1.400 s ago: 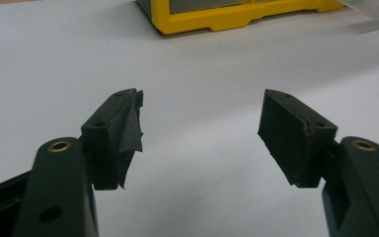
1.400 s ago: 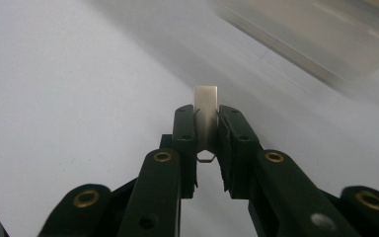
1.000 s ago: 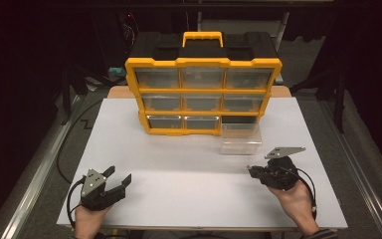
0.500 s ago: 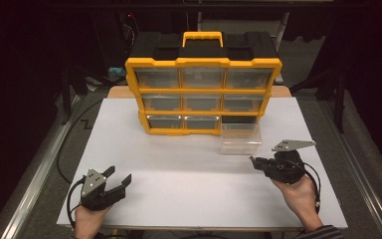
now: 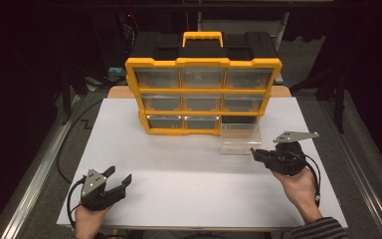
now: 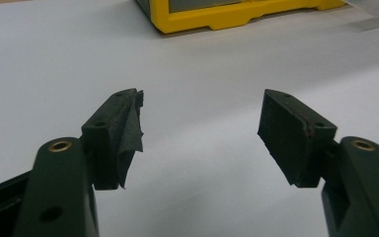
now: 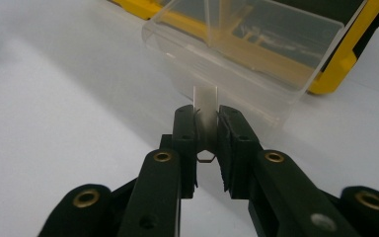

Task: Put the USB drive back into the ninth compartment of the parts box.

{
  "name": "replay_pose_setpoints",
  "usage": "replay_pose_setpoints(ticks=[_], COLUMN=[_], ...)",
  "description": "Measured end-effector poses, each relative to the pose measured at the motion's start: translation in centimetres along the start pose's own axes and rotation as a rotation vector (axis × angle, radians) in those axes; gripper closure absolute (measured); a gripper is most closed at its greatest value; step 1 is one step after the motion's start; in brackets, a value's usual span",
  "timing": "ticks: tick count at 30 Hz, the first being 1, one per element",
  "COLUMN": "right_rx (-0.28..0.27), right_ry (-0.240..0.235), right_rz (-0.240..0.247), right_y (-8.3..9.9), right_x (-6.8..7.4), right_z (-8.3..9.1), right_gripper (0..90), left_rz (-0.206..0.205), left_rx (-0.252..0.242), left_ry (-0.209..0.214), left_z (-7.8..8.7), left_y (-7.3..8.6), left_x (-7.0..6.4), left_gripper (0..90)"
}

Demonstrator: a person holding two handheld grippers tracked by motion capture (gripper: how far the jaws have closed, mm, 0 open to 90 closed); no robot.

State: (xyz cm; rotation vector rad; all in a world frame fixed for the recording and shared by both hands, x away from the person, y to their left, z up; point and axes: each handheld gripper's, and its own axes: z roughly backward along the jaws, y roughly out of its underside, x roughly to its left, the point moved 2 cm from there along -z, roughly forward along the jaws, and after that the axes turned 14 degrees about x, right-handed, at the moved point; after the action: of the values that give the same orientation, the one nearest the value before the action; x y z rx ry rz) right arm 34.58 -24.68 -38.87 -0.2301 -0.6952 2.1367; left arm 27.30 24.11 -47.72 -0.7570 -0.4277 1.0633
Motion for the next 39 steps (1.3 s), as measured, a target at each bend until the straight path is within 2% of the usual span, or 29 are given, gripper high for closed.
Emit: replay_pose_setpoints(ticks=[14, 22, 31, 39], right_rx=[-0.014, 0.001, 0.017, 0.041], right_ry=[0.027, 0.043, 0.078, 0.091], right_rz=[-0.007, -0.031, -0.052, -0.064], right_y=[-2.3, -3.5, -4.4, -5.2], right_x=[-0.7, -1.7, -2.3, -2.6], right_z=[0.3, -0.7, -1.5, -2.2], right_gripper=[80.2, 80.2, 80.2, 80.0], left_rz=[0.003, 0.002, -0.005, -0.004], left_rx=[0.001, 0.005, 0.006, 0.008], left_ry=[0.007, 0.006, 0.006, 0.004], left_z=[0.0, 0.0, -0.1, -0.1], left_y=[0.0, 0.0, 0.0, 0.0], left_x=[0.0, 0.0, 0.0, 0.0], left_gripper=[33.5, 33.4, 33.4, 33.4])
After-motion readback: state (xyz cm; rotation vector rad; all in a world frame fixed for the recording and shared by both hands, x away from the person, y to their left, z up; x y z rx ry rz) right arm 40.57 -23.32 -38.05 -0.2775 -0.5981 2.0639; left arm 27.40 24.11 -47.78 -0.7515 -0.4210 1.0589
